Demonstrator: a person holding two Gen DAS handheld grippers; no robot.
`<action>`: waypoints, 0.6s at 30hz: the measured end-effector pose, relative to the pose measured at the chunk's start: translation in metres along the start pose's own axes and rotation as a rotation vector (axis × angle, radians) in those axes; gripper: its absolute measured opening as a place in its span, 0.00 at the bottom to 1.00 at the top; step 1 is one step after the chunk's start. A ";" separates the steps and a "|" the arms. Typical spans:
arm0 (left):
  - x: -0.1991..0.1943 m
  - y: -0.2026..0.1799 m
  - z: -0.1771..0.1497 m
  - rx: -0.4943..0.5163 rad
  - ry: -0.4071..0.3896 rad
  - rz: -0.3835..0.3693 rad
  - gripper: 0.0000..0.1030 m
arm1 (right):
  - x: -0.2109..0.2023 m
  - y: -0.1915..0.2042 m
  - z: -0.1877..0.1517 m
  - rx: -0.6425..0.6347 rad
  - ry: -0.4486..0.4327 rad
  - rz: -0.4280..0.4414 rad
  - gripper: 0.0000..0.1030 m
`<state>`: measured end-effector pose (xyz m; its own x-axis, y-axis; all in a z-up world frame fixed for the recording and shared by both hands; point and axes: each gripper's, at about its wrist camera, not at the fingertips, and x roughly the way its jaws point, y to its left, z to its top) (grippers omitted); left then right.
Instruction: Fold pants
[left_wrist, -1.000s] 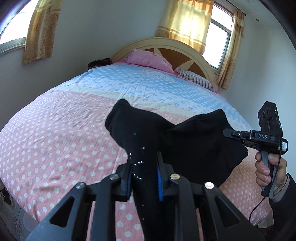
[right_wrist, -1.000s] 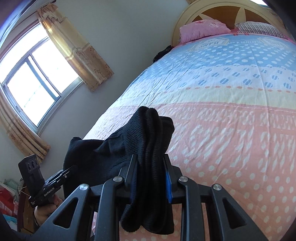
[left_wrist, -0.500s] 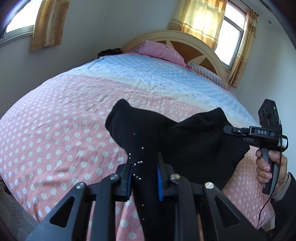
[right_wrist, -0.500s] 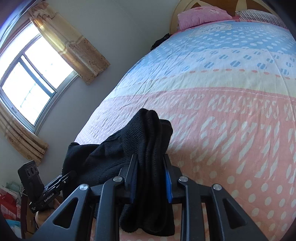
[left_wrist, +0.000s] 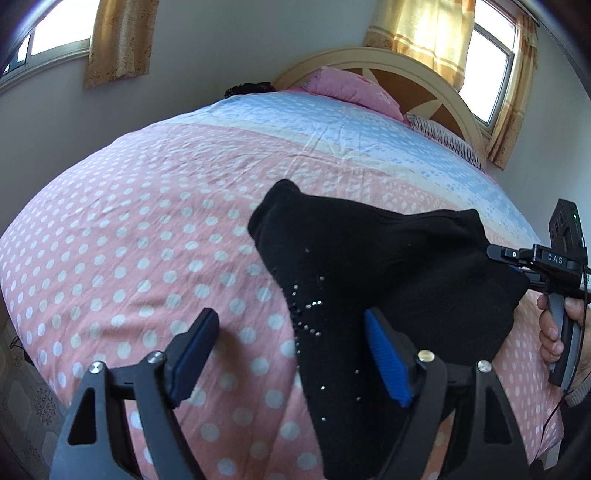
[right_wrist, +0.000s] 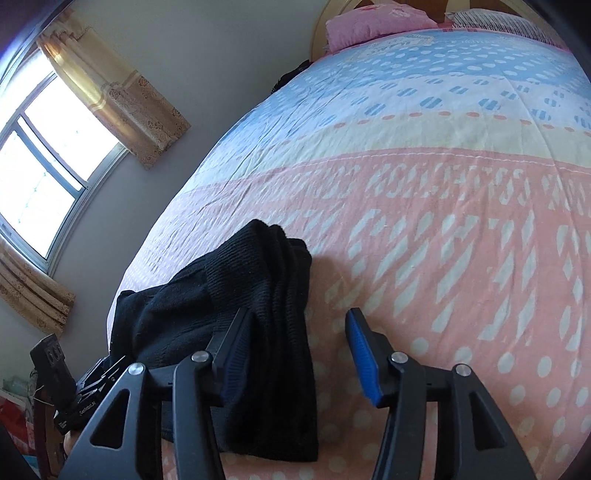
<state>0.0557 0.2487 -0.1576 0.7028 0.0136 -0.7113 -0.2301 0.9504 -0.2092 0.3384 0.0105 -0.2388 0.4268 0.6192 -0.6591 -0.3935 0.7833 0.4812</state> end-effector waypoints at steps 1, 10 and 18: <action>-0.002 0.001 0.000 -0.005 0.000 0.015 0.85 | -0.006 -0.002 -0.001 0.004 -0.015 -0.011 0.54; -0.052 -0.006 0.007 -0.025 -0.118 0.066 0.86 | -0.092 -0.027 -0.030 0.087 -0.151 -0.093 0.55; -0.111 -0.035 0.017 0.041 -0.283 0.037 0.91 | -0.169 0.015 -0.063 -0.005 -0.290 -0.152 0.55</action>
<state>-0.0032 0.2190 -0.0601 0.8557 0.1294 -0.5010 -0.2360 0.9593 -0.1553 0.2092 -0.0858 -0.1570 0.6950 0.4851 -0.5308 -0.3111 0.8684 0.3863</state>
